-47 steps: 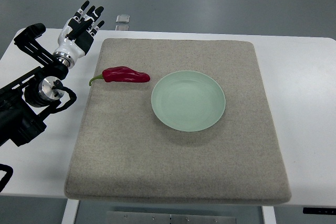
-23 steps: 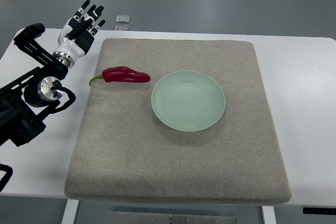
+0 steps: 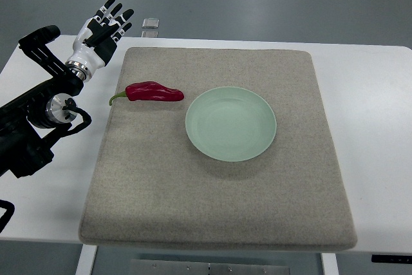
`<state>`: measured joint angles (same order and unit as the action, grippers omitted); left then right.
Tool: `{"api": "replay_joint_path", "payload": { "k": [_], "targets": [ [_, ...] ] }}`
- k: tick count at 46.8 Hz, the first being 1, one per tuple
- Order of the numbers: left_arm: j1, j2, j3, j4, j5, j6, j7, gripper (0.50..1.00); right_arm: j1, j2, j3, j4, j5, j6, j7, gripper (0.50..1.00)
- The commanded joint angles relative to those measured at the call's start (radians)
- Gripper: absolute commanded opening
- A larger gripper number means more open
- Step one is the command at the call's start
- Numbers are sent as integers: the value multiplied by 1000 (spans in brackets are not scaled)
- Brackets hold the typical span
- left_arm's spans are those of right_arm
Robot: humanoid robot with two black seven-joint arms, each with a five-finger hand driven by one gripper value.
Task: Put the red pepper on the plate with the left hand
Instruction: 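Swing the left hand over the red chili pepper, palm down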
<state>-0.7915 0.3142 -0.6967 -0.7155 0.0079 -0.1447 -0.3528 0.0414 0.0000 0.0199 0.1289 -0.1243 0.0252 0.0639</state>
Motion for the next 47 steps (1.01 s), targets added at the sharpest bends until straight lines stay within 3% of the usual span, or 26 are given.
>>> {"api": "replay_joint_path", "payload": {
  "k": [1, 9, 33, 47],
  "targets": [
    [0, 2, -3, -2, 0, -15, -2, 996, 0, 0, 0, 0, 0, 1, 0, 928],
    [-3, 6, 5, -2, 67, -26, 0, 996, 0, 0, 0, 0, 0, -1, 0, 928],
    [-29, 59, 3, -12, 653, -24, 0, 992, 0, 0, 0, 0, 0, 1, 0, 928],
    [-34, 94, 5, -93, 948, -22, -2, 979, 0, 0, 0, 0, 0, 1, 0, 928]
  ]
}}
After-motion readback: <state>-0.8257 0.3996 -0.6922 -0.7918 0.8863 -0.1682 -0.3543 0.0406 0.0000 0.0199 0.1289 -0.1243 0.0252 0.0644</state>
